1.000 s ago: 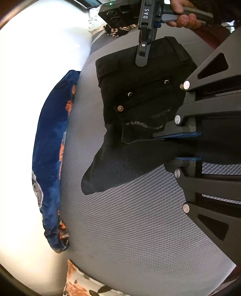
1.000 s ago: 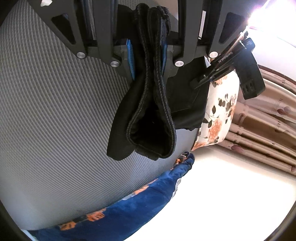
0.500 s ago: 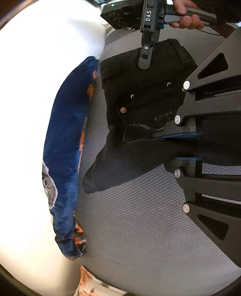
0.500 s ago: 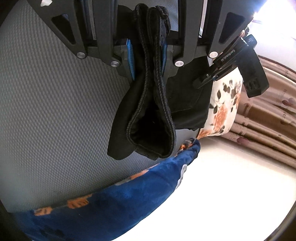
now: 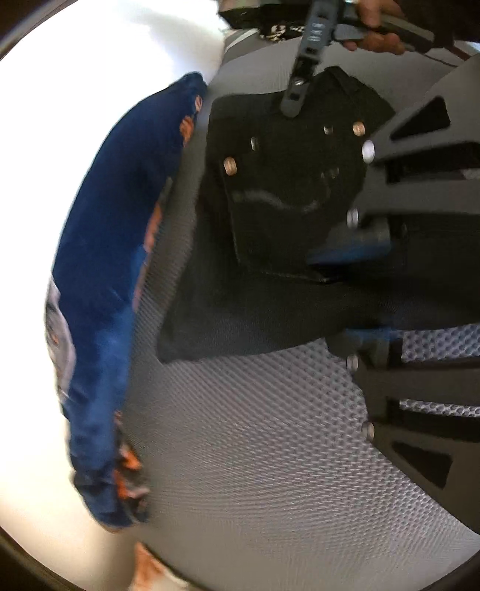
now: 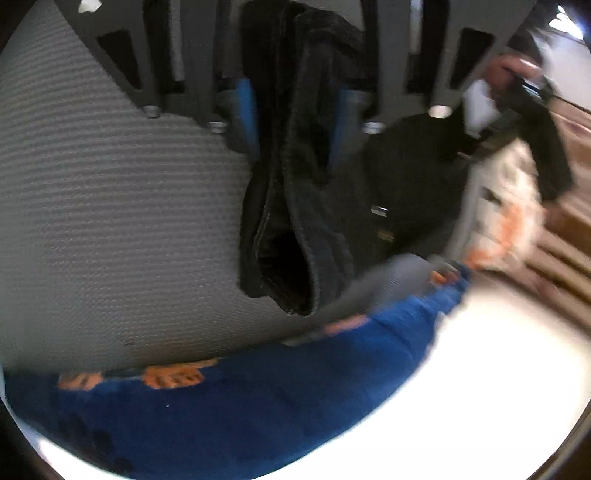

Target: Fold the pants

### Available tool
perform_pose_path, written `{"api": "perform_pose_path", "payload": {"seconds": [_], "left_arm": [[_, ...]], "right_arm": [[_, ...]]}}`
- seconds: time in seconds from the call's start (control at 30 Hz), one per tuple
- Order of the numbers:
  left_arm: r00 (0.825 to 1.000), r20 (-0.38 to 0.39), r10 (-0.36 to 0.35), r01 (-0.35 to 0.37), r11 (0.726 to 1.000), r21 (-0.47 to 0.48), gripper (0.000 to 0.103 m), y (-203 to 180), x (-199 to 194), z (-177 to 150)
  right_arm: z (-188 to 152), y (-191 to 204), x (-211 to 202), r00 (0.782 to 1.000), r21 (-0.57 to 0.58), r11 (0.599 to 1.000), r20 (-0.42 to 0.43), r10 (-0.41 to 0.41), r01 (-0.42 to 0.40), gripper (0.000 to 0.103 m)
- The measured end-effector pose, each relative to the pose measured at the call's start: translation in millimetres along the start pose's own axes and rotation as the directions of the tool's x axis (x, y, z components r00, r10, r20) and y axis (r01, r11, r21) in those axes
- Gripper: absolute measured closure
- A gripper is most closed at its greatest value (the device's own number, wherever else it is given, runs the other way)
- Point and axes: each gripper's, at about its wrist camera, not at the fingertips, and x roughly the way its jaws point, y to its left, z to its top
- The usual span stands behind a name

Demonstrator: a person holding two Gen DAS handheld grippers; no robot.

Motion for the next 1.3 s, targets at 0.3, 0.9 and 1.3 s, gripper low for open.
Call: {"api": "perform_pose_path", "payload": {"seconds": [0.3, 0.9, 1.3], "left_arm": [[0.995, 0.065, 0.075, -0.077, 0.996, 0.036, 0.042, 2, -15, -34], [0.938, 0.167, 0.303, -0.299, 0.953, -0.052, 0.036, -30, -152, -119], [0.905, 0.243, 0.348, -0.343, 0.937, -0.063, 0.030, -63, -206, -177]], "right_arm": [[-33, -6, -12, 0.997, -0.036, 0.997, 0.056, -0.061, 0.063, 0.047], [-117, 74, -110, 0.952, -0.121, 0.963, 0.222, -0.210, 0.241, 0.021], [-176, 121, -159, 0.894, -0.124, 0.950, 0.391, -0.220, 0.288, 0.003]]}}
